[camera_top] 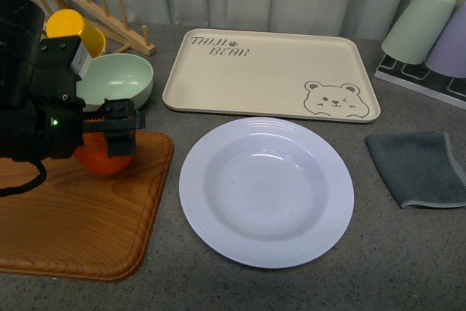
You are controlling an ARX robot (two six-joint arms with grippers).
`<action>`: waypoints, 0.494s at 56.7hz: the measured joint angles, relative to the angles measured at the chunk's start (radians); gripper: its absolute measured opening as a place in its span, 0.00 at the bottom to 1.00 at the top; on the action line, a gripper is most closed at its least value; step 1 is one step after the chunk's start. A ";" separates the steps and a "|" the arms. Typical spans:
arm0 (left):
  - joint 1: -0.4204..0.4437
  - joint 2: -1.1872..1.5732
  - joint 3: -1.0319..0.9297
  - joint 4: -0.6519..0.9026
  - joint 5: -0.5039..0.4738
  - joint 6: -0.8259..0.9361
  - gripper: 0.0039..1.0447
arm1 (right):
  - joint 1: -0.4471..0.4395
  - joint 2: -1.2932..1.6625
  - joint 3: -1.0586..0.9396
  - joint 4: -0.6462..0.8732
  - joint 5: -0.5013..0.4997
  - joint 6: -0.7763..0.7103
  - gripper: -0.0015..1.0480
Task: Place orange and plate with both arms
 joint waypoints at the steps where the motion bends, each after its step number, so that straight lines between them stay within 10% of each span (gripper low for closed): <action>1: -0.006 -0.005 0.000 -0.001 -0.001 -0.003 0.69 | 0.000 0.000 0.000 0.000 0.000 0.000 0.91; 28: -0.319 0.020 0.114 -0.048 -0.035 -0.122 0.68 | 0.000 0.000 0.000 0.000 0.000 0.000 0.91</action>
